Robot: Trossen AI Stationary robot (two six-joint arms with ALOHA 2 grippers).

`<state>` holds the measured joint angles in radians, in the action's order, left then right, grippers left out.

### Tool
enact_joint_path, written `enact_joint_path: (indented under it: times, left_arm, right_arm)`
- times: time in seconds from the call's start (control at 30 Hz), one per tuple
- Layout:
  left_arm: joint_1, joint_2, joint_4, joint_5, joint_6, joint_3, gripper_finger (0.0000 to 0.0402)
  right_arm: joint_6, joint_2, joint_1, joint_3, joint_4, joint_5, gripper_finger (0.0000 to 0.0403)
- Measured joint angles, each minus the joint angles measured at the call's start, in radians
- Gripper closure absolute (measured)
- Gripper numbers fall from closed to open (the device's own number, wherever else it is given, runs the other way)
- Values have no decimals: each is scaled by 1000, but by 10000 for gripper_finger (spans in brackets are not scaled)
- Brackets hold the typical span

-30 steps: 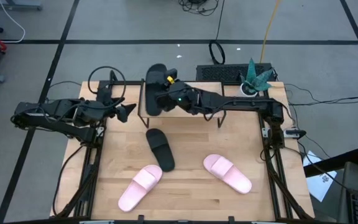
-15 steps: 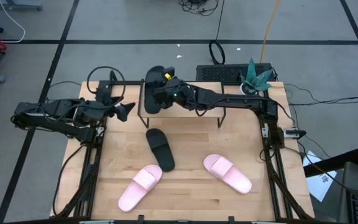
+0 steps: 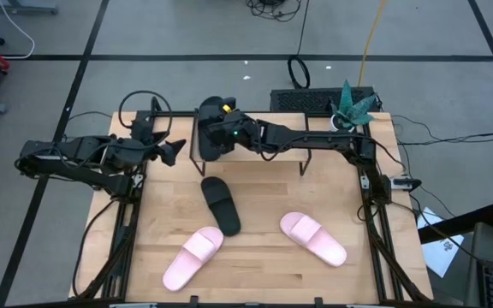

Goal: Pick and place slides into the shelf
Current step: Put the right black slipper on the shelf

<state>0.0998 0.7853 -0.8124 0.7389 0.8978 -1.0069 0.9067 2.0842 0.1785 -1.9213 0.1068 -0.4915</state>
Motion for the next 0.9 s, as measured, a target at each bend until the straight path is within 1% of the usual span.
enact_joint_path:
  times: [0.1, 0.4, 0.8, 0.9]
  left_arm:
    - [0, 0, 1, 2, 2, 0, 7]
    - [0, 0, 1, 3, 1, 0, 7]
    - [0, 0, 1, 5, 0, 0, 7]
    - [0, 0, 1, 5, 0, 0, 7]
  right_arm:
    - [-5, 11, 2, 0, -13, 23, 403]
    - [-5, 30, 11, 0, -24, 25, 403]
    - [-32, 48, 24, 0, -21, 14, 403]
    - [-34, 48, 24, 0, -28, -10, 403]
